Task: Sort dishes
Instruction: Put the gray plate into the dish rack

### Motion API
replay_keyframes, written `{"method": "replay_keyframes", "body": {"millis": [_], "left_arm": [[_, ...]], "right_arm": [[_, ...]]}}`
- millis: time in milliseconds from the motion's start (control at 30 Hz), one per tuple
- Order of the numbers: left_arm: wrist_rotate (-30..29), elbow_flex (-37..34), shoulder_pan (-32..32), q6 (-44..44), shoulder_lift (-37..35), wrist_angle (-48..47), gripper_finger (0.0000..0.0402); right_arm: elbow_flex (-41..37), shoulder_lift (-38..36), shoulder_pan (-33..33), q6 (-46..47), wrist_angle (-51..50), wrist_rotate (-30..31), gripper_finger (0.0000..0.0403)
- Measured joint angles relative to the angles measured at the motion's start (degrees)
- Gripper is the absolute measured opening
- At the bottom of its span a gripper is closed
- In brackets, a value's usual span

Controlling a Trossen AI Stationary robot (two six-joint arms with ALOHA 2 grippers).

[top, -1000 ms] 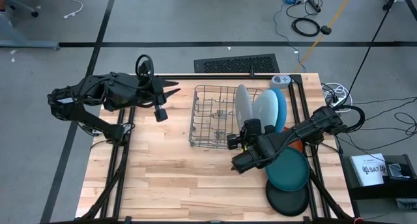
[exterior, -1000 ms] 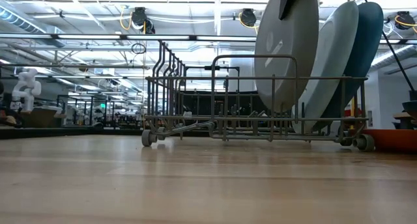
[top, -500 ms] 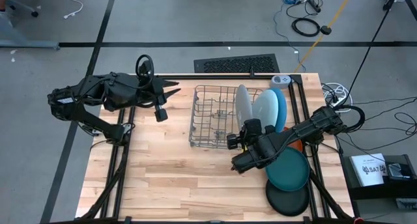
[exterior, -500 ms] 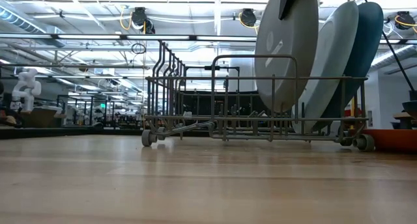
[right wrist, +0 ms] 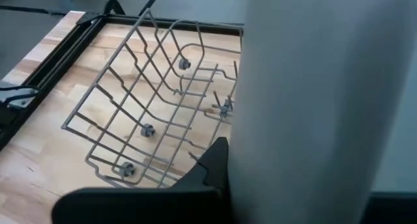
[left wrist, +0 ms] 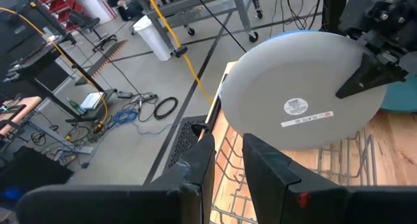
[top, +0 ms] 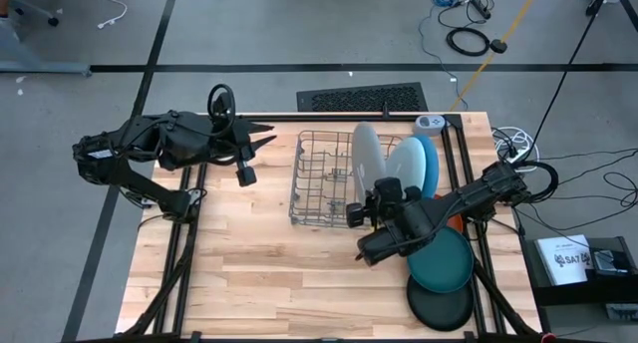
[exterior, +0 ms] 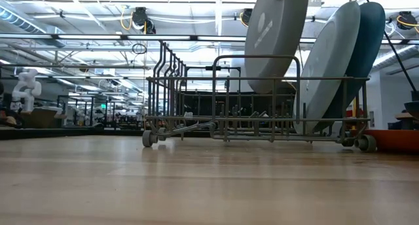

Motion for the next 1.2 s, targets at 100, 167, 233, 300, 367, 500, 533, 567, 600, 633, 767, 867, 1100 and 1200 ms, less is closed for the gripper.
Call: {"method": "replay_keyframes", "body": {"millis": [100, 167, 233, 300, 367, 500, 533, 567, 600, 633, 767, 867, 1100, 1200], "left_arm": [[0.0, 0.0, 0.0, 0.0, 0.0, -0.02, 0.0081], [0.0, 0.0, 0.0, 0.0, 0.0, -0.02, 0.0081], [0.0, 0.0, 0.01, 0.0, 0.0, -0.03, 0.0081], [0.0, 0.0, 0.0, -0.01, 0.0, -0.07, 0.0081], [0.0, 0.02, 0.0, -0.02, 0.0, -0.09, 0.0081], [0.0, 0.0, 0.0, -0.04, 0.0, -0.2, 0.0081], [0.05, 0.0, 0.01, -0.04, 0.0, -0.2, 0.0081], [0.42, 0.0, 0.0, -0.04, 0.0, -0.21, 0.0081], [1.33, -0.21, 0.0, -0.04, 0.02, -0.07, 0.0081], [2.59, -0.68, 0.0, 0.02, 0.01, -0.06, 0.0081], [5.86, -3.82, 0.84, 3.66, 0.31, -0.75, 0.0081], [6.03, -7.62, 2.58, 9.24, 0.5, -4.17, 0.0081], [10.75, -21.67, 10.74, 27.71, 0.57, 9.14, 0.0081], [15.07, -25.41, 13.68, 34.85, 0.57, 18.16, 0.0085]], "right_arm": [[0.31, -0.07, -0.25, -0.84, 0.01, -0.32, 0.0006], [0.36, -0.13, -0.47, -1.73, 0.03, -1.25, 0.0005], [0.36, -0.13, -0.99, -3.12, 0.02, -3.5, 0.0005], [0.36, -0.13, -1.48, -3.67, 0.01, -4.68, 0.0005], [0.36, -0.13, -1.75, -3.86, 0.01, -4.78, 0.0005], [0.36, -0.07, -1.85, -4.3, -0.01, -5.21, 0.0005], [0.36, -0.05, -1.83, -4.31, -0.01, -5.34, 0.0005], [0.36, -0.02, -1.78, -4.35, 0.0, -5.36, 0.0005], [0.36, 0.0, -1.64, -4.44, -0.01, -5.17, 0.0005], [0.36, 0.0, -1.45, -4.45, -0.01, -4.9, 0.0005], [0.36, 0.0, -1.04, -4.45, -0.01, -4.76, 0.0005], [0.36, 0.0, -0.42, -4.41, -0.03, -4.76, 0.0005], [0.36, 0.02, 1.3, -4.34, -0.03, -4.65, 0.0005], [0.36, 0.02, 1.87, -4.35, -0.03, -4.6, 0.0005]]}}
